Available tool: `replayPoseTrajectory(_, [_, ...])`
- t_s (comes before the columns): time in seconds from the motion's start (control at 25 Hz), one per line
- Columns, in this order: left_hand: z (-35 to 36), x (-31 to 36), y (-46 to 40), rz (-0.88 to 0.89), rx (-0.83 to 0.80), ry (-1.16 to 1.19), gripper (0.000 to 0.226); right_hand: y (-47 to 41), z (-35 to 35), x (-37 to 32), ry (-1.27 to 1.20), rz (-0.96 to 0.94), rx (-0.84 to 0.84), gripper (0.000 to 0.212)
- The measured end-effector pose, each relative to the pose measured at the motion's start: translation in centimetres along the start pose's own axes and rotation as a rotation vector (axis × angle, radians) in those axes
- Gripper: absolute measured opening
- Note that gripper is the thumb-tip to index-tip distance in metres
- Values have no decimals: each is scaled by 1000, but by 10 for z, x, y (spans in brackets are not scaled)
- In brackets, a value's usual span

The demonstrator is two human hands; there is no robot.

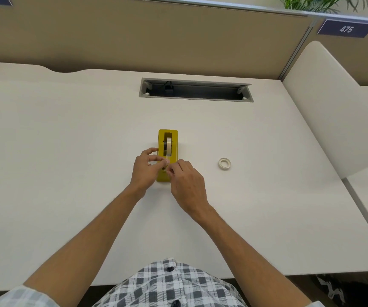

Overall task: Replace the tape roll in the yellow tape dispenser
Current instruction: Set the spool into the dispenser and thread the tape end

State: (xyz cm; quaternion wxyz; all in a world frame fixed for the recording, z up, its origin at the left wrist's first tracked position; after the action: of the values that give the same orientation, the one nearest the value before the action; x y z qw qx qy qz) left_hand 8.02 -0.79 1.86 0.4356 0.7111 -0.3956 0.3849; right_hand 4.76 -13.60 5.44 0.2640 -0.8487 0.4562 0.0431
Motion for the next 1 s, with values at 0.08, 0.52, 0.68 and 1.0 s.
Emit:
replayPoseTrajectory(0.08, [0,-1,-1,-3,-5,12,14,-1,-2,-1,-2,1,10,15])
replayPoseTrajectory(0.52, [-1,9,-12,274,55,-260,49,-7,-10,0,2,3,23,11])
replayPoseTrajectory(0.68, [4,18,-23,357,-1,-480,68,-12,-15,-1,17,-9,39,7])
replayPoseTrajectory(1.0, [4,27,-34,450,-34,-549,56,-35,-30,4,62,-28,28,10])
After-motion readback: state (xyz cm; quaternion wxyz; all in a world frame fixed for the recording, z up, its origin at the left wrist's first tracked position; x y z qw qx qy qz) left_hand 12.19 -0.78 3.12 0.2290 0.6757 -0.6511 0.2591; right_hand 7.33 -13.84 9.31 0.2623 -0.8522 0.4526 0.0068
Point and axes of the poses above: each hand's wrist, its own y-axis away from the middle knuckle, its own z-axis out of the palm, x = y × z, the point moved 5 cm from there along -y, towards the middle knuckle, and after that the axes turned 9 degrees about -z, right-handed, at the moved point
